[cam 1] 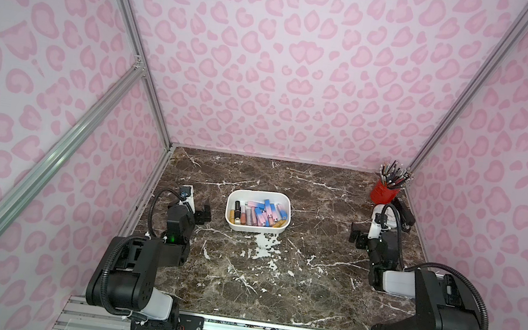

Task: Put the lipstick into the storage box
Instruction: Reset both arms

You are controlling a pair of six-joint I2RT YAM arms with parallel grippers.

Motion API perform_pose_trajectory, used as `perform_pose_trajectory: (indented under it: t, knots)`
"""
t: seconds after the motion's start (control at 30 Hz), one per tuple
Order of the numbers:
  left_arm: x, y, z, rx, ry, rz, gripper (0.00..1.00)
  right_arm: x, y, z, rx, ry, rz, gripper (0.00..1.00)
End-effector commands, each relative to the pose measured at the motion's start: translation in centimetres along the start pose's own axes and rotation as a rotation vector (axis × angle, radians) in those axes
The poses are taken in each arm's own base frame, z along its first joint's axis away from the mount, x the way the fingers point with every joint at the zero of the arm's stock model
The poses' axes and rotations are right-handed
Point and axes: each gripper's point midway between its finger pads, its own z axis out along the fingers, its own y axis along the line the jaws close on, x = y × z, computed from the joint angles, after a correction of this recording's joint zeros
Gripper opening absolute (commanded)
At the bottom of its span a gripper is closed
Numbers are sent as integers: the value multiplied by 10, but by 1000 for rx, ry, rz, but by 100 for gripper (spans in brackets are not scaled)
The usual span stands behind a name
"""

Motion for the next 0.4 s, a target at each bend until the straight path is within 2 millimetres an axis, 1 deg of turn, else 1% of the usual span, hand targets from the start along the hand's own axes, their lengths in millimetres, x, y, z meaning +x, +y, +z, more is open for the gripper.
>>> perform_pose_trajectory:
  t: [0.0,0.17,0.23,0.37]
  knots:
    - [-5,-1,1,7,-15,11,98,-7,-1,0,9,-27,2,100]
    - [-4,-1,2,7,-9,13,98,-6,-2,1,10,-25,1,100]
    - [-4,0,3,5,-8,13,98,-6,-15,2,93,-14,30,100]
    - [-5,0,2,5,-12,11,98,-6,-14,1,104,-14,21,100]
